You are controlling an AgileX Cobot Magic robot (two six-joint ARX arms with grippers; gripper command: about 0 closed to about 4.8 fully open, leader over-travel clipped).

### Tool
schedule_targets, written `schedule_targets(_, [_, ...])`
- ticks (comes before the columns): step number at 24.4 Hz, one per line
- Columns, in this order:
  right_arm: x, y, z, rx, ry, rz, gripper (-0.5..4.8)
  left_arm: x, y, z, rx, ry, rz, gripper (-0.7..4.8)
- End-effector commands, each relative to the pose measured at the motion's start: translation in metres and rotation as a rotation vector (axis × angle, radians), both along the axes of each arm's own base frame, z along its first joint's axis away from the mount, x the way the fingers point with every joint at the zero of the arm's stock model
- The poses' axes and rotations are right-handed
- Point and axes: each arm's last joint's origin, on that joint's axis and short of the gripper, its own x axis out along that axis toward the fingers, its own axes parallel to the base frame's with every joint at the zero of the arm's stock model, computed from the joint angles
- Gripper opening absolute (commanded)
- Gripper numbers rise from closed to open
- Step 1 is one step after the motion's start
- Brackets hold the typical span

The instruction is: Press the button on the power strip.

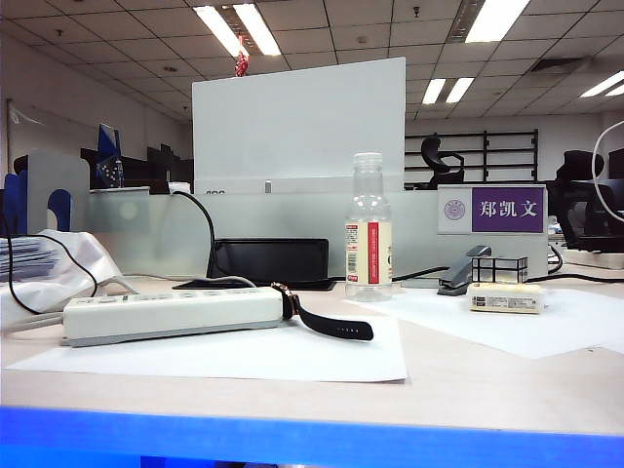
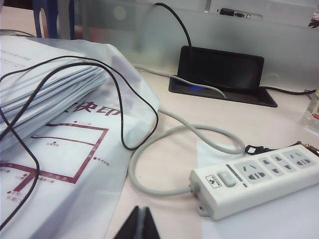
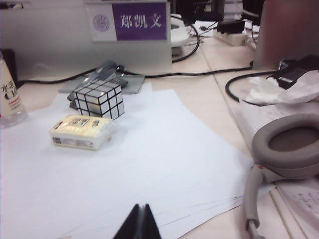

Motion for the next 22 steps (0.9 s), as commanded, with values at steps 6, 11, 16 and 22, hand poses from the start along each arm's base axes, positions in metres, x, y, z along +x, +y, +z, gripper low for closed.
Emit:
schedule_targets(6, [0.0008, -0.0002, 0.0089, 0.014, -0.113, 0.026, 0.04, -0.0001, 0.0001, 0.0010, 0.001, -0.008, 0.000, -0.04])
schedule_targets(11, [0.0008, -0.0003, 0.0090, 0.022, -0.115, 0.025, 0.03, -0.0001, 0.0001, 0.0010, 0.001, -0.008, 0.000, -0.04])
schedule_targets(16, [0.0007, -0.0003, 0.0042, 0.042, -0.067, 0.023, 0.03, -0.0001, 0.0001, 0.0010, 0.001, -0.008, 0.000, -0.04])
schedule_targets(22, [0.0006, -0.0003, 0.0016, 0.043, -0.040, 0.021, 0.03, -0.0001, 0.0001, 0.0010, 0.001, -0.008, 0.000, -0.04])
